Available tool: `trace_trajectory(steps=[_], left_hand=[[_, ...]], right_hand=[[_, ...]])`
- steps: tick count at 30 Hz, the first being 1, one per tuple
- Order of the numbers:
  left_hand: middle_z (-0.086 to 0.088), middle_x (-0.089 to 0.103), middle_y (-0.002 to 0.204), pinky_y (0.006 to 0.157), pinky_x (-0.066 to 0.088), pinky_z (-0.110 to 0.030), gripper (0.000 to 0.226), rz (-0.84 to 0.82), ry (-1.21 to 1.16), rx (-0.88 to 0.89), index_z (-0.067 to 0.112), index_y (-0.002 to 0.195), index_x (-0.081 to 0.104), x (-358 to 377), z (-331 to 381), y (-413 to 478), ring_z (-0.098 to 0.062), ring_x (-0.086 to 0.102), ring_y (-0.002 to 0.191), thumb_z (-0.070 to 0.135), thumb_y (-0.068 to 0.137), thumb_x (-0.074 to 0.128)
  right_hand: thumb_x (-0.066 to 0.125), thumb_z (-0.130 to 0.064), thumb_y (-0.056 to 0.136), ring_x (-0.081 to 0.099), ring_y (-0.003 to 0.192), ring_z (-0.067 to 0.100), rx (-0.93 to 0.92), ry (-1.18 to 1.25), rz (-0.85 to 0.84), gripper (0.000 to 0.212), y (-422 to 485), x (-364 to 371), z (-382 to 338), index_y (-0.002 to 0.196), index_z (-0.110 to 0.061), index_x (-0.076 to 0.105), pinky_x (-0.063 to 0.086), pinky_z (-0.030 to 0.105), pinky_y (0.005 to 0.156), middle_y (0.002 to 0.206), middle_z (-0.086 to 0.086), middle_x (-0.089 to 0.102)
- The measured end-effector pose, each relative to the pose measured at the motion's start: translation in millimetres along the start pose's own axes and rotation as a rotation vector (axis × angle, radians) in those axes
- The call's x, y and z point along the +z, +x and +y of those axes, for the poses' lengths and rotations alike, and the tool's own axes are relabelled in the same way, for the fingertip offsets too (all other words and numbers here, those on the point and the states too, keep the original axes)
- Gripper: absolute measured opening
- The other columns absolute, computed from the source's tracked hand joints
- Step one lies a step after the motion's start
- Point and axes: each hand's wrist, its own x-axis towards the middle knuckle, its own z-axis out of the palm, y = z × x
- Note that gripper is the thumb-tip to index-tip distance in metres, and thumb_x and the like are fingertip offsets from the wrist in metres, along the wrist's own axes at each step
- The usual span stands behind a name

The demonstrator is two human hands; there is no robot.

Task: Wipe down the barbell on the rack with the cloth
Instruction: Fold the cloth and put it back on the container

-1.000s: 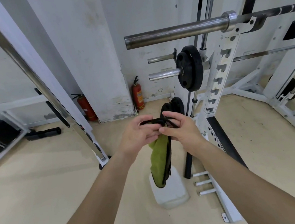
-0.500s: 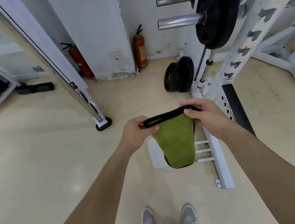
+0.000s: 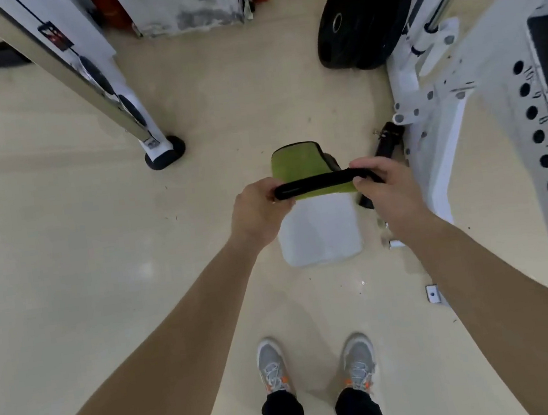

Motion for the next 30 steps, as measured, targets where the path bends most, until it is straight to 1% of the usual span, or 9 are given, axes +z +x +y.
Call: trace_trajectory(steps=[5, 9, 12, 15, 18, 20, 24, 27, 30], left_hand=[[0.005, 0.069, 0.085, 0.074, 0.052, -0.034, 0.009, -0.077, 0.063, -0.121, 0.029, 0.095, 0.070, 87, -109, 24, -0.019, 0.064, 0.082, 0.025, 0.089, 0.065], [0.000, 0.069, 0.084, 0.068, 0.053, -0.033, 0.010, -0.161, 0.080, -0.225, 0.028, 0.097, 0.070, 145, -180, 31, -0.023, 0.066, 0.078, 0.026, 0.091, 0.062], [0.003, 0.069, 0.087, 0.063, 0.050, -0.027, 0.010, -0.122, 0.053, -0.220, 0.029, 0.098, 0.069, 164, -202, 41, -0.019, 0.065, 0.078, 0.026, 0.092, 0.061], [0.006, 0.071, 0.098, 0.073, 0.052, -0.026, 0.018, -0.024, -0.013, -0.200, 0.028, 0.109, 0.068, 167, -205, 65, -0.016, 0.067, 0.089, 0.026, 0.091, 0.064], [0.007, 0.061, 0.131, 0.094, 0.046, -0.029, 0.063, 0.060, -0.084, -0.215, 0.026, 0.140, 0.046, 157, -188, 86, -0.014, 0.059, 0.117, 0.042, 0.085, 0.072], [0.007, 0.050, 0.146, 0.102, 0.042, -0.033, 0.080, 0.052, -0.069, -0.250, 0.026, 0.151, 0.031, 145, -173, 90, -0.015, 0.050, 0.129, 0.056, 0.085, 0.066], [0.003, 0.052, 0.144, 0.099, 0.041, -0.033, 0.064, -0.068, 0.112, -0.286, 0.026, 0.151, 0.034, 117, -150, 71, -0.020, 0.051, 0.128, 0.047, 0.094, 0.054], [0.000, 0.056, 0.138, 0.095, 0.041, -0.033, 0.062, -0.211, 0.254, -0.300, 0.025, 0.149, 0.036, 92, -128, 41, -0.023, 0.054, 0.123, 0.043, 0.093, 0.054], [-0.001, 0.049, 0.146, 0.102, 0.040, -0.038, 0.064, -0.311, 0.416, -0.259, 0.026, 0.152, 0.031, 57, -90, 8, -0.025, 0.047, 0.131, 0.044, 0.094, 0.050]], right_hand=[[0.059, 0.010, 0.090, 0.065, 0.095, 0.003, 0.132, -0.038, -0.003, 0.032, 20, 22, 136, 0.101, -0.018, 0.070, 0.049, 0.014, 0.082, 0.102, -0.003, 0.071], [0.059, 0.009, 0.089, 0.065, 0.100, 0.013, 0.259, -0.096, -0.026, 0.033, 28, 37, 223, 0.097, -0.020, 0.072, 0.046, 0.013, 0.077, 0.108, 0.002, 0.072], [0.059, 0.005, 0.090, 0.062, 0.084, 0.008, 0.268, -0.111, 0.006, 0.035, 44, 46, 249, 0.094, -0.027, 0.071, 0.046, 0.017, 0.072, 0.109, 0.003, 0.072], [0.060, 0.003, 0.091, 0.063, 0.091, 0.008, 0.230, -0.091, 0.041, 0.032, 73, 54, 246, 0.107, -0.022, 0.070, 0.052, 0.022, 0.082, 0.117, 0.003, 0.071], [0.066, -0.008, 0.091, 0.055, 0.120, 0.012, 0.260, -0.096, 0.075, 0.053, 91, 59, 230, 0.140, -0.021, 0.053, 0.043, 0.030, 0.105, 0.135, -0.002, 0.057], [0.066, -0.014, 0.092, 0.050, 0.128, 0.016, 0.310, -0.142, 0.093, 0.063, 89, 61, 216, 0.149, -0.023, 0.042, 0.039, 0.029, 0.105, 0.143, -0.002, 0.050], [0.060, -0.018, 0.094, 0.050, 0.130, 0.019, 0.310, -0.325, 0.022, 0.059, 64, 61, 181, 0.150, -0.023, 0.041, 0.038, 0.025, 0.093, 0.147, -0.003, 0.050], [0.056, -0.022, 0.094, 0.049, 0.130, 0.021, 0.265, -0.580, -0.106, 0.060, 38, 53, 141, 0.151, -0.023, 0.038, 0.042, 0.031, 0.098, 0.148, -0.002, 0.049], [0.054, -0.026, 0.092, 0.051, 0.125, 0.026, 0.217, -0.839, -0.207, 0.063, 10, 39, 90, 0.152, -0.022, 0.034, 0.047, 0.037, 0.095, 0.146, 0.002, 0.049]])
